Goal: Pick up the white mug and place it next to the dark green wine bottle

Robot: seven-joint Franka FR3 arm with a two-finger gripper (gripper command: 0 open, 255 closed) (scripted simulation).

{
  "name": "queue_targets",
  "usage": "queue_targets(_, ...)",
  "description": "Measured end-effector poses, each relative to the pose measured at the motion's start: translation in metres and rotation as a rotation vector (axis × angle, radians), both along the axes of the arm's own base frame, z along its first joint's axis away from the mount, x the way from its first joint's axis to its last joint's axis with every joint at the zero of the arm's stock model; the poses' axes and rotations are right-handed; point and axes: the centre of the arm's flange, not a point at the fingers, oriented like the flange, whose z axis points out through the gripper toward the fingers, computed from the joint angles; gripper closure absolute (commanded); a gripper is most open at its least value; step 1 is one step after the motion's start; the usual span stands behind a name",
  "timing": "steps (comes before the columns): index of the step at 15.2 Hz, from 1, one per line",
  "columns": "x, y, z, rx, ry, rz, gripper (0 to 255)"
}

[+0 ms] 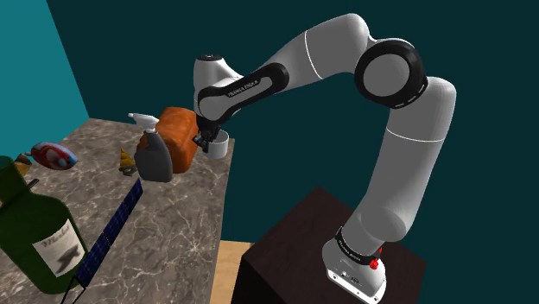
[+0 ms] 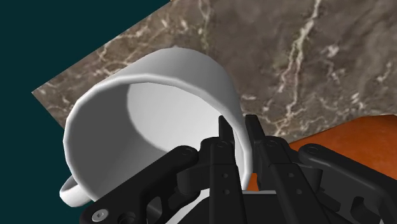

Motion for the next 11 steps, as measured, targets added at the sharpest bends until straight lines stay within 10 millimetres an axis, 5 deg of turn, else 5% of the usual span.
queue_targets(11, 0.001, 0.0, 0.047, 0.0, 0.0, 0.0, 255)
